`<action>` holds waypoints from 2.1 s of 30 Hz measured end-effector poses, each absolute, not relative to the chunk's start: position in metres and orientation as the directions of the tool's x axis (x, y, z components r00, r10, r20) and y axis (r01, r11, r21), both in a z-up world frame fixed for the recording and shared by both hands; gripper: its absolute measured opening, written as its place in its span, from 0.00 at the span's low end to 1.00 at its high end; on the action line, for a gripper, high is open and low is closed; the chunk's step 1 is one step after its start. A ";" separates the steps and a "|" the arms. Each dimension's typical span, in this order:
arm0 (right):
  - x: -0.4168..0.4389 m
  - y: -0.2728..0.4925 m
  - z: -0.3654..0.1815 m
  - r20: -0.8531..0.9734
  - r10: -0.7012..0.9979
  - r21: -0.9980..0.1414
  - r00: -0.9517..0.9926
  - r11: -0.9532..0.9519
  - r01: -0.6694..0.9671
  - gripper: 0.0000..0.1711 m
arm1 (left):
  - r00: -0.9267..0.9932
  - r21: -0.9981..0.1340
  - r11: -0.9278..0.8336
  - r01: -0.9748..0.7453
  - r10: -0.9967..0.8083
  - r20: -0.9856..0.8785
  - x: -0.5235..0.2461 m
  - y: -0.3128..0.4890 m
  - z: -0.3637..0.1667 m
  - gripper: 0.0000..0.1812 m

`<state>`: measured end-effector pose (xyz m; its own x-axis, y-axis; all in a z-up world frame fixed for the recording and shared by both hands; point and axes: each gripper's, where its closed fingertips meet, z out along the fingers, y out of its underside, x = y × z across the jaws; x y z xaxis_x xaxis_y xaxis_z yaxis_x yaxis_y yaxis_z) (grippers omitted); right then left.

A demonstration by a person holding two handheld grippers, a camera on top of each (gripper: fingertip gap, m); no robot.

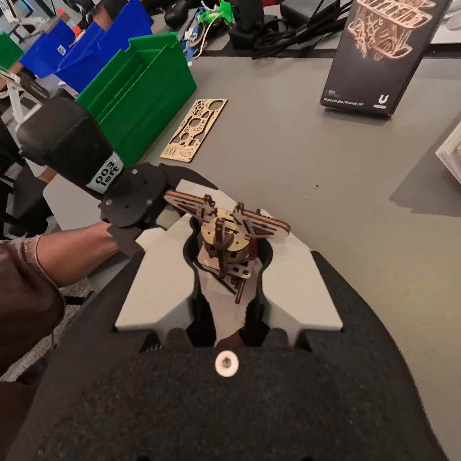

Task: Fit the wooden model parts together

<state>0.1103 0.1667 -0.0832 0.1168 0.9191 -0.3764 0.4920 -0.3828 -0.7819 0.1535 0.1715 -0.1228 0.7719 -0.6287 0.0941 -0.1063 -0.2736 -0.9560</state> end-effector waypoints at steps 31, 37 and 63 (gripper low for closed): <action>0.129 0.172 -0.018 -0.052 0.998 -0.987 -0.019 -0.049 0.154 0.09 | 0.797 -0.995 -0.038 0.090 -0.596 0.094 0.130 0.163 -0.082 0.23; 0.131 0.170 -0.018 -0.135 0.989 -0.982 -0.056 -0.126 0.143 0.06 | 0.802 -0.998 -0.014 0.056 -0.595 0.053 0.131 0.162 -0.083 0.23; 0.162 0.135 -0.011 0.052 0.936 -0.984 -0.348 0.107 0.140 0.06 | 0.343 -0.925 -0.274 0.264 -0.869 0.356 0.173 0.115 -0.070 0.23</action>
<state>0.1616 0.1351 -0.0105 -0.3483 0.9359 0.0525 0.1399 0.1072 -0.9843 0.1729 0.1150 -0.0702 0.3430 -0.8693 0.3558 0.2641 -0.2742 -0.9247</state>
